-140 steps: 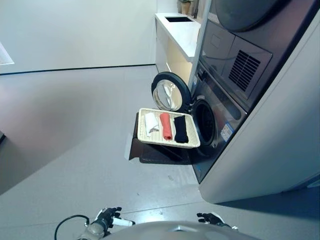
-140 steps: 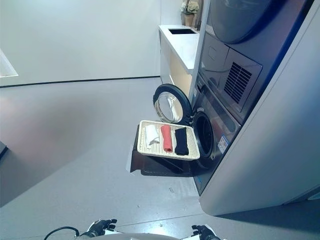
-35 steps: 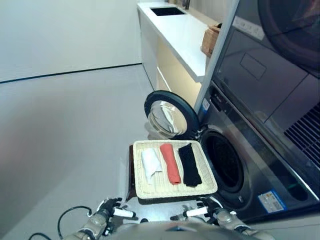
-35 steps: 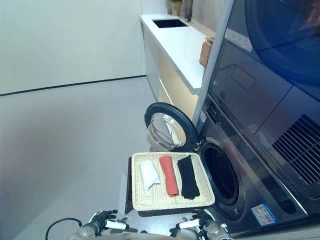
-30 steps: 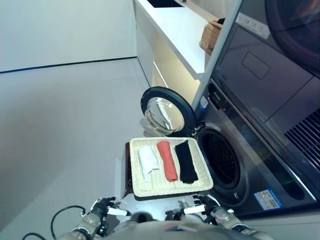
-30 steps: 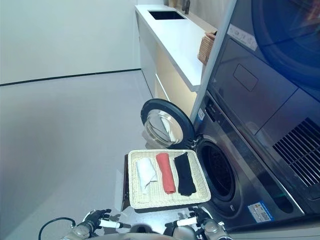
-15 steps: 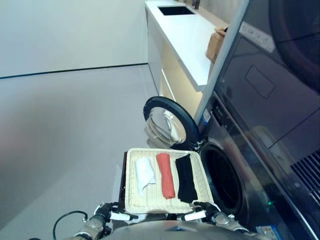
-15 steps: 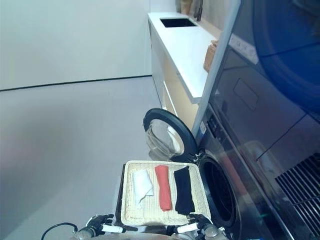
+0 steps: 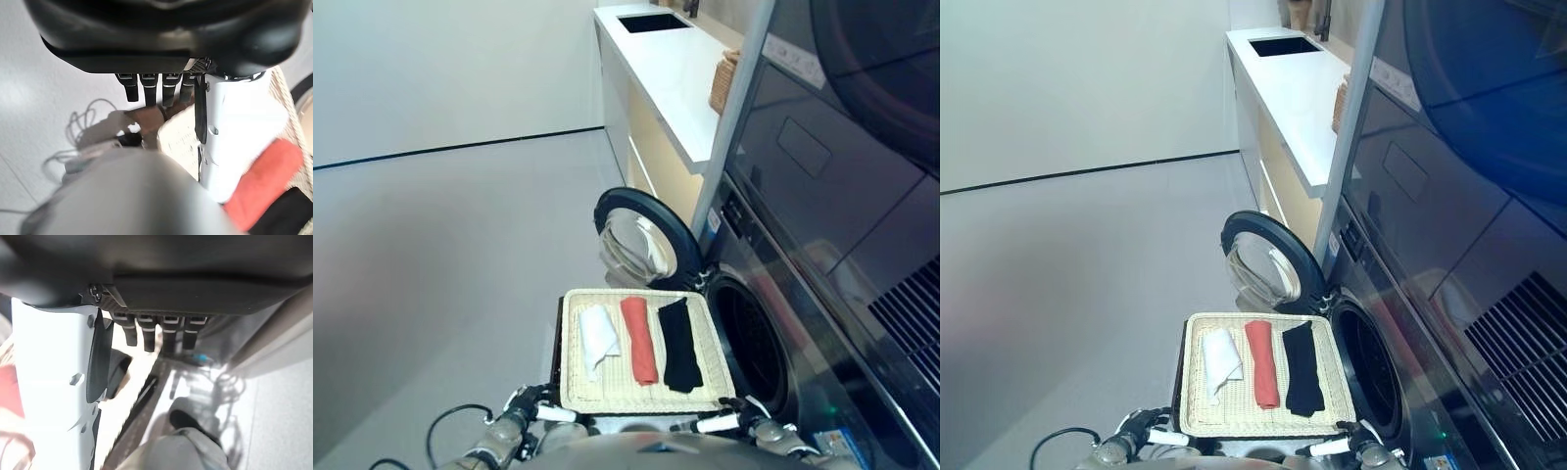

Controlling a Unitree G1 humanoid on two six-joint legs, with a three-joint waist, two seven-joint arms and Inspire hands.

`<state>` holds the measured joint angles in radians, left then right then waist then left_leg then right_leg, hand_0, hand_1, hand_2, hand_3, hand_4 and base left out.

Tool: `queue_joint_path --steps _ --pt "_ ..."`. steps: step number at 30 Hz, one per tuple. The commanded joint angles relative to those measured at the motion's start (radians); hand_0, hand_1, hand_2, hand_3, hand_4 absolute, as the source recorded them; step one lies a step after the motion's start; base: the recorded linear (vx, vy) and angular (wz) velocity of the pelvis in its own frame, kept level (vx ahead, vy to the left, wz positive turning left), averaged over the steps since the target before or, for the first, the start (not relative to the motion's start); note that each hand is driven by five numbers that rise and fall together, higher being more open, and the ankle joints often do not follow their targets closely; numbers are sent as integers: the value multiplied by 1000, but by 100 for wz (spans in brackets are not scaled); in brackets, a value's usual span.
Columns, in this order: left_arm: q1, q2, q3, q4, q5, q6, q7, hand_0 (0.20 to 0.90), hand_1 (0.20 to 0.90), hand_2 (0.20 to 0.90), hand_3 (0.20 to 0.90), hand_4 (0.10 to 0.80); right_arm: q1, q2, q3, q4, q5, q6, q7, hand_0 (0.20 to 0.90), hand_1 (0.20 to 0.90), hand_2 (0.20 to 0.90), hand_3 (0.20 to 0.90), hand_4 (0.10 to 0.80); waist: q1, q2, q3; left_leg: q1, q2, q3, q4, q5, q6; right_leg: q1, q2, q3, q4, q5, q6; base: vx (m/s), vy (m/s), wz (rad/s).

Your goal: Pick up the clothes and place them into the washing machine

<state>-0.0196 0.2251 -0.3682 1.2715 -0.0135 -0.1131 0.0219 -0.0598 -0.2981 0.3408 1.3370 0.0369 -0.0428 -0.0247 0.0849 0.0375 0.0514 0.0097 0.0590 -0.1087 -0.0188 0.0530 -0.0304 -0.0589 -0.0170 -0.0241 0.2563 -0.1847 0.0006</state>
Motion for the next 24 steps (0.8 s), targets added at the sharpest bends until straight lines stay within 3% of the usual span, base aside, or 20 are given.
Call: queue_joint_path --steps 1,4,5,6,7,11,18,21,24 --pt "-64 5 35 4 13 -39 6 900 900 900 900 800 -34 -1 -15 7 -14 -16 -6 900 900 900 900 800 12 -39 -1 -59 -63 16 56 -41 -5 212 -116 7 -303 180 107 133 85 -26" --pt "-62 8 30 1 22 -41 3 900 900 900 900 800 -41 -8 -22 13 -22 -15 -6 900 900 900 900 800 23 -36 0 -55 -72 32 47 -49 8 197 -131 3 -276 181 120 85 64 -23" --pt "-59 11 27 -6 29 -44 1 900 900 900 900 800 -52 -11 -20 11 -28 -15 -8 900 900 900 900 800 42 -33 1 -50 -69 50 33 -51 10 180 -139 -31 -271 193 129 50 29 -27" --pt "-59 11 27 -6 29 -44 1 900 900 900 900 800 -52 -11 -21 11 -29 -15 -7 900 900 900 900 800 44 -33 1 -49 -69 52 32 -51 10 180 -139 -30 -271 193 129 11 6 -50" --pt "-60 14 27 -13 32 -45 1 900 900 900 900 800 -61 -14 -19 7 -30 -15 -11 900 900 900 900 800 61 -31 3 -43 -63 63 19 -51 8 166 -146 -79 -273 202 134 -9 -1 -56" --pt "-61 16 25 -12 38 -51 3 900 900 900 900 800 -49 -16 -27 26 -28 -15 -13 900 900 900 900 800 61 -39 -13 -13 -69 42 -33 -34 0 196 -143 -137 -325 210 139 107 -8 -12" --pt "-51 14 12 -45 24 -55 6 900 900 900 900 800 -90 -46 -49 21 -45 -17 -80 900 900 900 900 800 56 -33 11 -24 -71 20 -34 -36 -2 199 -141 -149 -335 192 136 38 -7 14" --pt "-64 23 9 -69 3 -59 24 900 900 900 900 800 -148 -70 -42 16 -54 -19 -103 900 900 900 900 800 59 -29 59 -98 -83 14 41 -50 -1 151 -146 -150 -296 182 131 -192 -20 15" --pt "-110 36 -12 -101 -45 -67 56 900 900 900 900 800 -256 -110 -16 28 -50 -19 -128 900 900 900 900 800 62 -16 140 -254 -103 -1 171 -64 -2 11 -155 -150 -189 171 118 -312 -16 11"
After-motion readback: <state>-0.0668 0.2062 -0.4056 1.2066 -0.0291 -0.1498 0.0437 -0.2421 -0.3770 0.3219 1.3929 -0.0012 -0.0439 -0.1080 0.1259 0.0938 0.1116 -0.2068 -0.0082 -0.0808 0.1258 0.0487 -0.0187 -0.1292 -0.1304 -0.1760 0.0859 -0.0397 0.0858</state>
